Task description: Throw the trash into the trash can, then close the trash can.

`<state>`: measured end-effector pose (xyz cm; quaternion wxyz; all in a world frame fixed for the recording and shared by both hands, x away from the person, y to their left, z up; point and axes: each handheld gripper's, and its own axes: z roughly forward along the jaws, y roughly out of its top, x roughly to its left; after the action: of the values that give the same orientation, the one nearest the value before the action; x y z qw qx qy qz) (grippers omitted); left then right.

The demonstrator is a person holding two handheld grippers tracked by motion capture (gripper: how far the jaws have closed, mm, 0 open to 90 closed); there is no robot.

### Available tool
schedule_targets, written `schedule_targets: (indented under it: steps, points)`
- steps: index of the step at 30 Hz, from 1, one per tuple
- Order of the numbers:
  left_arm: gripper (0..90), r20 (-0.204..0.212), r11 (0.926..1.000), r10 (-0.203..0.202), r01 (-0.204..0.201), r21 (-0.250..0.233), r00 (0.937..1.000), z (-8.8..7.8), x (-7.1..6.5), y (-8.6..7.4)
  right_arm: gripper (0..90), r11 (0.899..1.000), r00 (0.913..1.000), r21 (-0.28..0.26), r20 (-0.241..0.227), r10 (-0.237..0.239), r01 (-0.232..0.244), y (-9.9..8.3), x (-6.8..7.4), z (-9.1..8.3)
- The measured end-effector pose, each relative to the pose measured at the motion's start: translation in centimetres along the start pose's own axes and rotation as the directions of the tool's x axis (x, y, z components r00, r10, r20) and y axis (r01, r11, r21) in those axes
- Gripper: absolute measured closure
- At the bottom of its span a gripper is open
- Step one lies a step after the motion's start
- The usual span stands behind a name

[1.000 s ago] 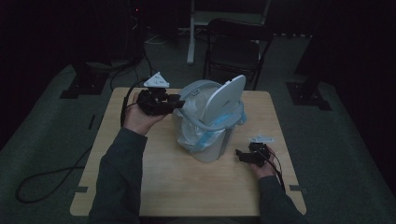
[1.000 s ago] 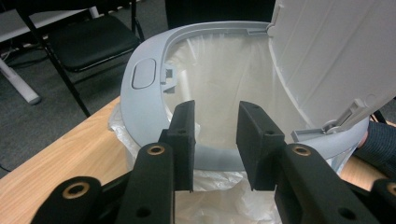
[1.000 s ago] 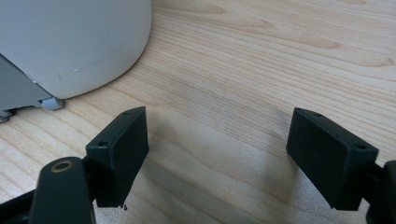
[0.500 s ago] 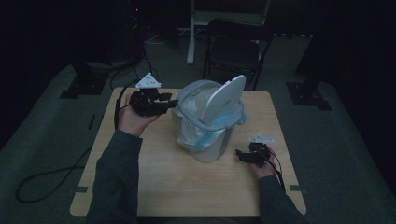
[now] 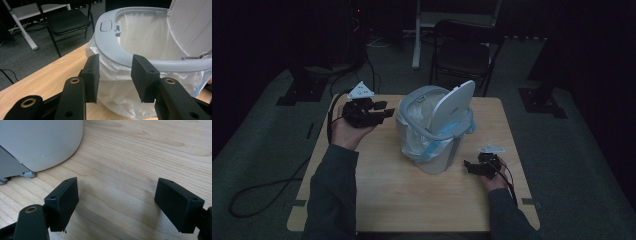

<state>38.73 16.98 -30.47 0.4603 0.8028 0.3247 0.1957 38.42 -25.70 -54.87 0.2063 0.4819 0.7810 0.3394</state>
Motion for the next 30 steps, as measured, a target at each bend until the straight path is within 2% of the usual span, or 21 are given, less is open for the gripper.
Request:
schedule_targets:
  steps: [6, 18, 21, 26, 30]
  points:
    - [58.6, -0.019, 0.9999, -0.012, 0.011, -0.004, 0.9998, 0.0, 0.2, -0.8, 18.3, 1.0, 1.0, 0.0, -0.001, -0.001, 0.001, 0.0, 0.0, 0.0]
    - [55.4, -0.059, 0.9988, -0.042, 0.043, 0.023, 0.9974, 0.9, 0.5, -3.0, 20.4, 1.0, 1.0, -0.003, -0.004, -0.003, 0.003, 0.0, 0.0, 0.0]
    - [54.6, -0.059, 0.9984, -0.043, 0.045, 0.033, 0.9973, 1.2, 0.5, -3.5, 26.6, 1.0, 0.9999, -0.007, -0.011, -0.009, 0.009, -0.1, 0.2, -0.2]
    - [54.6, -0.061, 0.9977, -0.055, 0.057, 0.035, 0.9966, 1.5, 0.7, -4.3, 43.1, 1.0, 0.9997, 0.011, -0.016, -0.017, 0.017, 0.1, 0.5, -0.7]
    - [54.6, -0.065, 0.9966, -0.07, 0.073, 0.038, 0.9954, 1.7, 0.9, -5.0, 50.2, 1.0, 0.9996, 0.0, -0.024, -0.016, 0.016, 0.4, 0.7, -1.2]
